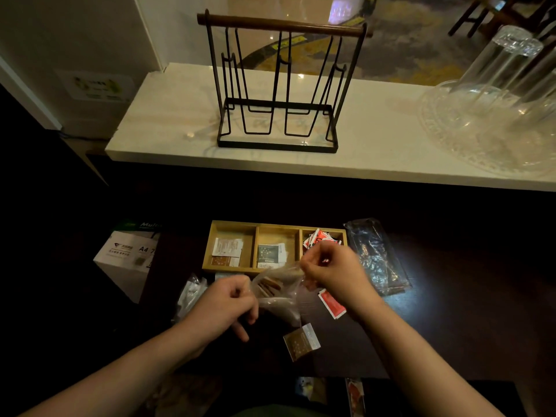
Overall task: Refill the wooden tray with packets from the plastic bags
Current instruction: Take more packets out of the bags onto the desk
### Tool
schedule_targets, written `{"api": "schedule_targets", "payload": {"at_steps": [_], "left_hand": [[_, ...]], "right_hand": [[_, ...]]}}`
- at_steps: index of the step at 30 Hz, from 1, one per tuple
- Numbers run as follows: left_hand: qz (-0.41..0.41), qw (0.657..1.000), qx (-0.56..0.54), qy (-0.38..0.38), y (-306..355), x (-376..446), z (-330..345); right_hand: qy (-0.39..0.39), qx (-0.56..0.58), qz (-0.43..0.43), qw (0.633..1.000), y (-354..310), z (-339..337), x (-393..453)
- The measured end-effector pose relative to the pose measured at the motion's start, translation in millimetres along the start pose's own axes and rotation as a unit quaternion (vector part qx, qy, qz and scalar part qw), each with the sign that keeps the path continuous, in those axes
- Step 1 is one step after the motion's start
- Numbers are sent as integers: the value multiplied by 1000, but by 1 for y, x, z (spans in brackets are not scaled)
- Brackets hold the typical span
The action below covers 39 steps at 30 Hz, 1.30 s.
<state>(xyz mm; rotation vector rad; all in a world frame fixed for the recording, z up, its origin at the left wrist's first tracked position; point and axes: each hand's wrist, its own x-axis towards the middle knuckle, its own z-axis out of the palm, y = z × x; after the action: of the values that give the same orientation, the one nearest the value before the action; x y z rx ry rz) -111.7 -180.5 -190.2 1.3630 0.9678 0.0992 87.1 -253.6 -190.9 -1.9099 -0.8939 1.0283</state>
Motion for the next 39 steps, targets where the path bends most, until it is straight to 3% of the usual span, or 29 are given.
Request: {"api": "schedule_targets", "payload": {"at_steps": [2,4,8,11,14,16,18,23,28,32,37,39], "left_hand": [[-11,999,29,14,1,-1,-3],[-8,999,46,15,1,-1,-4],[17,999,42,18,5,-1,-1],[21,1000,14,15,8,-3,2],[21,999,-17,33,8,-6,2],[29,998,-20,50,7,-7,0],[27,998,-15,60,7,-7,-2],[23,995,-26,96,2,-4,-19],[64,981,50,178,-9,-1,-36],[75,976,71,193,-16,0,-42],[97,975,-19,198,-24,-7,-63],[51,972,-58,223,-35,-4,-72]], "right_hand": [[66,-153,-100,981,-3,-6,1],[78,-246,-166,952,-4,-7,-1],[76,-320,-193,924,-3,2,-7],[102,-283,-260,918,-18,5,-17],[-48,-244,-304,920,-37,18,-37],[-116,-312,-314,889,-37,33,-42],[-109,-368,-329,863,-29,45,-39],[-111,-356,-357,856,-33,61,-16],[-150,-342,-328,867,-46,76,0],[-189,-349,-324,859,-48,94,15],[-162,-301,-334,878,-51,93,33],[-145,-259,-367,882,-61,93,36]]}}
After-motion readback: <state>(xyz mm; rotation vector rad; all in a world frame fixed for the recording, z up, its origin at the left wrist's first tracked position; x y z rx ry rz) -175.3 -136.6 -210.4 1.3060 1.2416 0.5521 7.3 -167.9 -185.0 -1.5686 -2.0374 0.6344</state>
